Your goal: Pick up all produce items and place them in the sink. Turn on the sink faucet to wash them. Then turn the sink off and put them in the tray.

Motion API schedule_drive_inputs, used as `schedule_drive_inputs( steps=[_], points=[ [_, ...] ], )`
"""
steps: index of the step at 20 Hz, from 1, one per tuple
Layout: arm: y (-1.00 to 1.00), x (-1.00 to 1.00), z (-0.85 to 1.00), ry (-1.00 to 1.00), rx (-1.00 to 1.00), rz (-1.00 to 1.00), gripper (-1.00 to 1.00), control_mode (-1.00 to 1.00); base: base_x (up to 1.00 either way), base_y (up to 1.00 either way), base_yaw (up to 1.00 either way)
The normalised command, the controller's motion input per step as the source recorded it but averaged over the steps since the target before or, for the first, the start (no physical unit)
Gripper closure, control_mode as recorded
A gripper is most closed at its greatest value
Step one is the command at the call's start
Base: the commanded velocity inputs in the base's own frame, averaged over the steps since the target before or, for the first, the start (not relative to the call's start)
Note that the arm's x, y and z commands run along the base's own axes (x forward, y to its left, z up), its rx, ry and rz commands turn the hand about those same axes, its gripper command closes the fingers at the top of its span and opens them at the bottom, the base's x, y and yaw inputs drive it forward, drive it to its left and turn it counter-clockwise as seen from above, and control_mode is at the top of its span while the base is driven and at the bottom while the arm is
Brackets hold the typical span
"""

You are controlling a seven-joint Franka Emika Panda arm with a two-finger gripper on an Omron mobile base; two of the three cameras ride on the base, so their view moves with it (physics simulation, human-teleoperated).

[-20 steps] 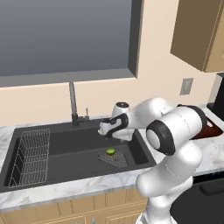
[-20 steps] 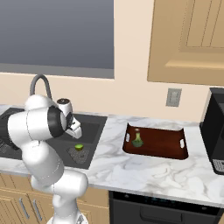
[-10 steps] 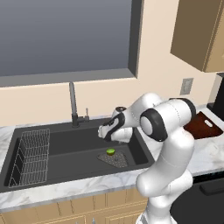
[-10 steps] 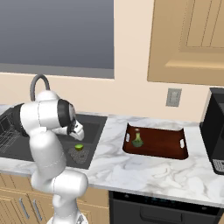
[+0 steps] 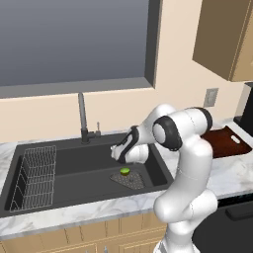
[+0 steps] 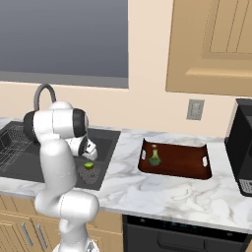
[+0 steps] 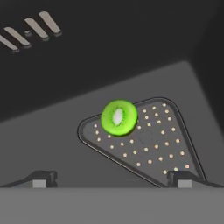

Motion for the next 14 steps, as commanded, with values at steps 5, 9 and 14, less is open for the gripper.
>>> schedule_drive_inputs(
  steps=[5,9,14],
  points=[
    [0.00,0.22,-0.25,0.00,0.00,0.00,-1.00,-1.00,0.00,0.00,0.00],
    [0.02,0.25,-0.23,0.00,0.00,0.00,-1.00,-1.00,0.00,0.00,0.00],
    [0.06,0.25,-0.23,0.00,0.00,0.00,-1.00,-1.00,0.00,0.00,0.00]
  ],
)
